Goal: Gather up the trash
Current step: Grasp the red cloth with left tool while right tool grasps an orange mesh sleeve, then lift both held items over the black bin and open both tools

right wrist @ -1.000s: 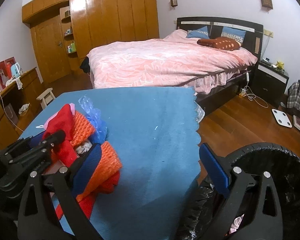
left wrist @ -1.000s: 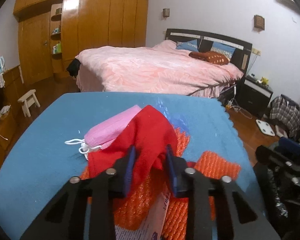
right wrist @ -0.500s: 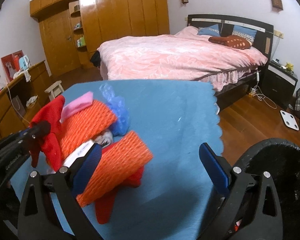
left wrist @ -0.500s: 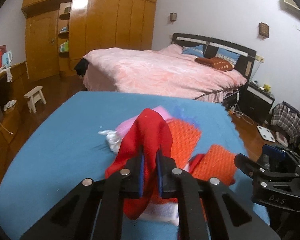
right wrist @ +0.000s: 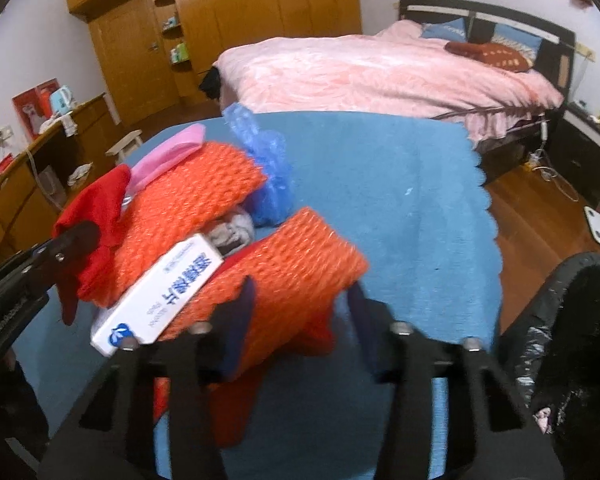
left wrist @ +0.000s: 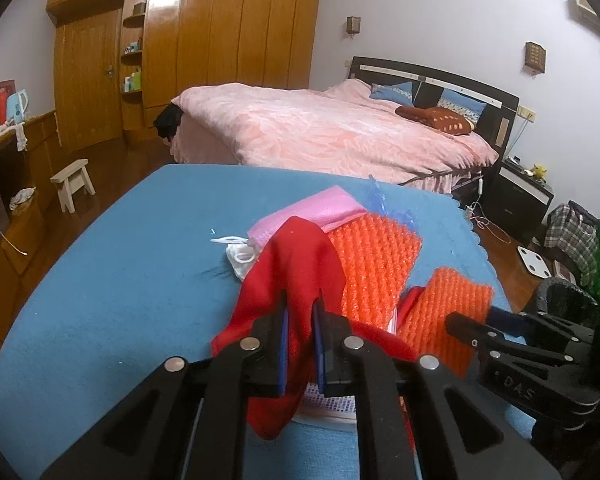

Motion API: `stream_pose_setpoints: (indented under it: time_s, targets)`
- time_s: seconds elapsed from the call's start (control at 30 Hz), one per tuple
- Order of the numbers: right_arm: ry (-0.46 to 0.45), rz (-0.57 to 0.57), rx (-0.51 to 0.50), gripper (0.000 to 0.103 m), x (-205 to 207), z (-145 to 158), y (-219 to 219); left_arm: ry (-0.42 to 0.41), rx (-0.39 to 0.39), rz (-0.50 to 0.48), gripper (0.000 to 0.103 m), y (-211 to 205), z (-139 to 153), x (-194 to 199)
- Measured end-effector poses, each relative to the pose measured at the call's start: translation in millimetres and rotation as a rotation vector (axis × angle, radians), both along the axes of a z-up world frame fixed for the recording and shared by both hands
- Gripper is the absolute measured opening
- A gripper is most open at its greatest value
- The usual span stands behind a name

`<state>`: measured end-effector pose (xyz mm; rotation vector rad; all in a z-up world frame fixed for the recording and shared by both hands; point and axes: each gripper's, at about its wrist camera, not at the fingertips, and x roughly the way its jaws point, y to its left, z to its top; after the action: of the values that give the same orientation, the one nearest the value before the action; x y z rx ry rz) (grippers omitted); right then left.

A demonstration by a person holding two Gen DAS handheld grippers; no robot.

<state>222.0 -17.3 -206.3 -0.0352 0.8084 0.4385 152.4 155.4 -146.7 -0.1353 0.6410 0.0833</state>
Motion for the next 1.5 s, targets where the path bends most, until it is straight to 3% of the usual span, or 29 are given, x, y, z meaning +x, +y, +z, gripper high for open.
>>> stream_pose_setpoints:
  time_s: [0.07, 0.23, 1.07, 1.5]
  targets:
    - [-0.008, 0.016, -0.001, 0.019, -2.8, 3.2, 1.9, -0.003, 0.0, -0.002, 0.01, -0.5, 1.1, -1.0]
    - [-0.033, 0.03, 0.03, 0.012, -10.3, 18.8, -0.8, -0.017, -0.002, -0.009, 0.01, -2.9, 7.4, -5.3]
    - [-0.177, 0.009, 0.132, 0.012, -41.5, 108.2, -46.8, -0.125, -0.01, -0.101, 0.01, -41.3, 68.7, -38.4]
    - [-0.236, -0.111, 0.112, 0.012, -68.9, 131.1, -117.6, -0.151, -0.031, -0.21, 0.01, -86.7, 86.8, -43.0]
